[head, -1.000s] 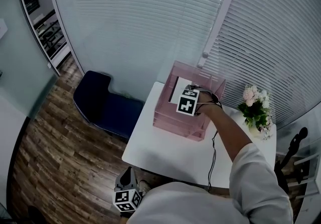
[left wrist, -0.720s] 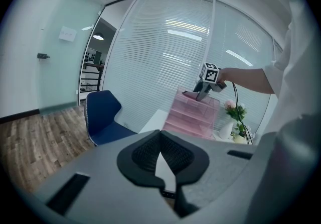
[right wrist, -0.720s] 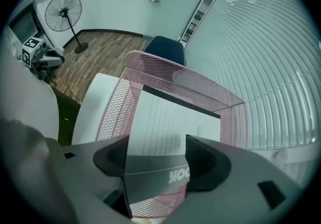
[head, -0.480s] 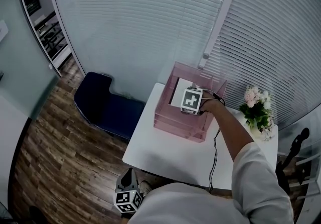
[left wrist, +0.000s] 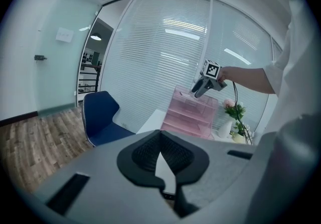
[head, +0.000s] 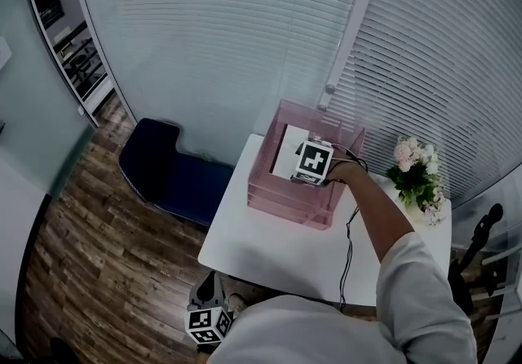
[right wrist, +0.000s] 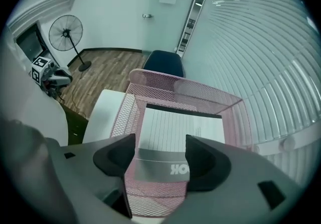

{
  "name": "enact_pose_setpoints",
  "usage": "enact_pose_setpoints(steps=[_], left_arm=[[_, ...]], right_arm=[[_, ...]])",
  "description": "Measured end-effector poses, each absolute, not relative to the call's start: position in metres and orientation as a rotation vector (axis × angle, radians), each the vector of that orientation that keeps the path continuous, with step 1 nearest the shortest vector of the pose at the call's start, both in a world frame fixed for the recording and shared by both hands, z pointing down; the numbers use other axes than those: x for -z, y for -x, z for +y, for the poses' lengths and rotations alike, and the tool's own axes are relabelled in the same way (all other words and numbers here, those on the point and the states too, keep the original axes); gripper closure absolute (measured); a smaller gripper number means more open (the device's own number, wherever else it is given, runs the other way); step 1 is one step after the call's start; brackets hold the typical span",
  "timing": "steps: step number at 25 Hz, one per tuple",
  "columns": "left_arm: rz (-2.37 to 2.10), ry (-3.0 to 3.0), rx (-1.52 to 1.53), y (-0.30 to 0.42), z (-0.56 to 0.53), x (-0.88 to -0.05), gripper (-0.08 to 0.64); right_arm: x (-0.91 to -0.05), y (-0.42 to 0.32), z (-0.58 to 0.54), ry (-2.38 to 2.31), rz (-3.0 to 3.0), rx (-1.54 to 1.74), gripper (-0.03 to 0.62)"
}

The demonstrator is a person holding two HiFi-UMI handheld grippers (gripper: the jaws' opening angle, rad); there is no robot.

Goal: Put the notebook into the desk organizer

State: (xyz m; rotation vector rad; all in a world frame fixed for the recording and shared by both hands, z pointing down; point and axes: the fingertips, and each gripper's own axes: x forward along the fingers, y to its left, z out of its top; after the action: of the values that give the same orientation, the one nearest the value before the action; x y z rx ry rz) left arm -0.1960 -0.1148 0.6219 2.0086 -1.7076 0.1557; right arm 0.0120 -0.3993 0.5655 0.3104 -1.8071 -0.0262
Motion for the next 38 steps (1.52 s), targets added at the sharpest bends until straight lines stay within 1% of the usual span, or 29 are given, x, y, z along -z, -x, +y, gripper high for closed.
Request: enact_pose_setpoints(steps=[14, 24, 31, 33, 38], left_arm=[[-1.681, -2.071, -0.187, 0.184, -0.118, -0.615, 0.551], [-1.677, -2.089, -0.196, 0.177, -0.115, -0.609, 0.552], [-1.658, -2.101, -0.212, 0.167, -0.112, -0.606, 0.552], [-1.654, -2.111, -0.219, 0.164, -0.113, -0.605, 0.552], [-1.644, -2.128, -0.233, 0.156, -0.113, -0.604, 0.552]], right_arm=[[-0.504, -0.008, -0.378, -0.582, -2.095, 0.13, 0.306], [-0.459, -0.021, -0.326, -0.807, -2.332, 0.205, 0.35], [-0.439, -0.035, -0.285, -0.969, -2.504, 0.241, 0.416], [-0.435, -0.04, -0.275, -1.018, -2.537, 0.252, 0.45], [-0.429, -0.057, -0.257, -1.107, -2.577, 0.253, 0.489]])
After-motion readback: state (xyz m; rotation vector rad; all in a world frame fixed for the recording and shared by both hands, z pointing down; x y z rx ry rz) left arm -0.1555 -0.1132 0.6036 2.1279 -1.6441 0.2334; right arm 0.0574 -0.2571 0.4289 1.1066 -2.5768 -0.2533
